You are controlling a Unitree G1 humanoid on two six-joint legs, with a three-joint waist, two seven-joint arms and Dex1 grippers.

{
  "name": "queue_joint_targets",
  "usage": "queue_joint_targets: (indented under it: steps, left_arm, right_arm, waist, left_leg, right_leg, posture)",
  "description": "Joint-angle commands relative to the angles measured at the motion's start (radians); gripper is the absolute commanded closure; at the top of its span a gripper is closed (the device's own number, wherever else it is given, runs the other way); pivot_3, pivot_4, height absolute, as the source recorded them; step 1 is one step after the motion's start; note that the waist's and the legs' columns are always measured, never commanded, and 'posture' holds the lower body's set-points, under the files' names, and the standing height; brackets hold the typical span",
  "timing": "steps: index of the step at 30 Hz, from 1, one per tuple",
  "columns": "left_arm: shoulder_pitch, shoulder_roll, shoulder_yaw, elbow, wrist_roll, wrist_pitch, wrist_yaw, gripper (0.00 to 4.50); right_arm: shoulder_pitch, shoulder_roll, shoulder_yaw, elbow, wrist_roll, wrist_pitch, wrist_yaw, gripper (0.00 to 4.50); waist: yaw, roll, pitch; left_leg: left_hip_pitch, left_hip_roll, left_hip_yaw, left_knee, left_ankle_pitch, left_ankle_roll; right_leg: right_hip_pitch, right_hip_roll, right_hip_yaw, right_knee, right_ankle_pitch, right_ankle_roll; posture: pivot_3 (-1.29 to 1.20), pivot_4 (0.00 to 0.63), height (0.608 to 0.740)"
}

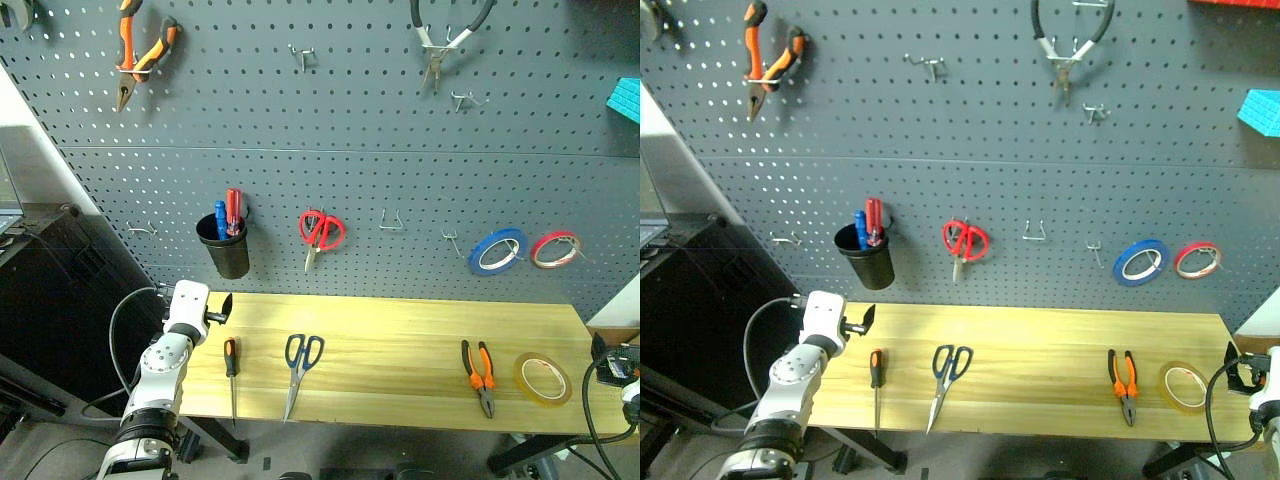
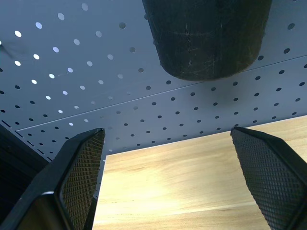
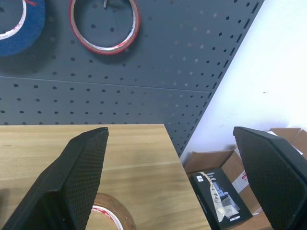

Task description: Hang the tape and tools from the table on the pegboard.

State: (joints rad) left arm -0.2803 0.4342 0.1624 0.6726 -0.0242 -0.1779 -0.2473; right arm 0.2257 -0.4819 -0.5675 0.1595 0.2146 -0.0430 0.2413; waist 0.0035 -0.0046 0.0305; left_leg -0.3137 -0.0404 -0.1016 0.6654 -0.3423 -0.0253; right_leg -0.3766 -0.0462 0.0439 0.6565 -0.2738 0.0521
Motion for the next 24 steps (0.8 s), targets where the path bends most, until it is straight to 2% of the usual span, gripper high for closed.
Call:
queue_joint_targets:
  steps: [1,17,21,24]
  left_arm:
    - [-0.019,0.002,0.006,-0.029,-0.002,-0.017,0.011,0.04]
    - [-0.006,0.020,-0.019,-0.036,0.044,-0.010,0.044,0.04]
    - [0.044,0.018,-0.088,-0.169,0.056,-0.010,-0.054,0.04]
    - [0.090,0.010,-0.137,-0.313,0.041,0.078,-0.124,0.04]
  right_arm:
    - [-0.011,-0.018,-0.017,-0.016,0.006,-0.022,0.005,0.00]
    - [0.001,-0.025,-0.016,-0.028,0.012,-0.002,0.021,0.00]
    - [0.015,-0.011,0.016,-0.082,0.028,0.051,0.051,0.00]
    - [0.034,-0.001,0.038,-0.149,0.030,0.115,0.050,0.00]
  waist:
    - [0.000,0.000,0.000]
    - [-0.002,0.000,0.000]
    - [-0.003,0.000,0.000]
    - [-0.003,0.000,0.002]
  left_leg:
    - [0.000,0.000,0.000,0.000,0.000,0.000]
    - [0.000,0.000,0.000,0.000,0.000,0.000]
    - [0.000,0.000,0.000,0.000,0.000,0.000]
    - [0.000,0.000,0.000,0.000,0.000,0.000]
  right_leg:
    - [0.000,0.000,0.000,0.000,0.000,0.000]
    - [0.000,0.000,0.000,0.000,0.000,0.000]
    - [0.000,0.000,0.000,0.000,0.000,0.000]
    - [0.000,0.000,0.000,0.000,0.000,0.000]
  posture:
    - [0.01,0.000,0.740]
    - [0.00,0.000,0.740]
    - [0.00,0.000,0.740]
    - [-0.01,0.029,0.740]
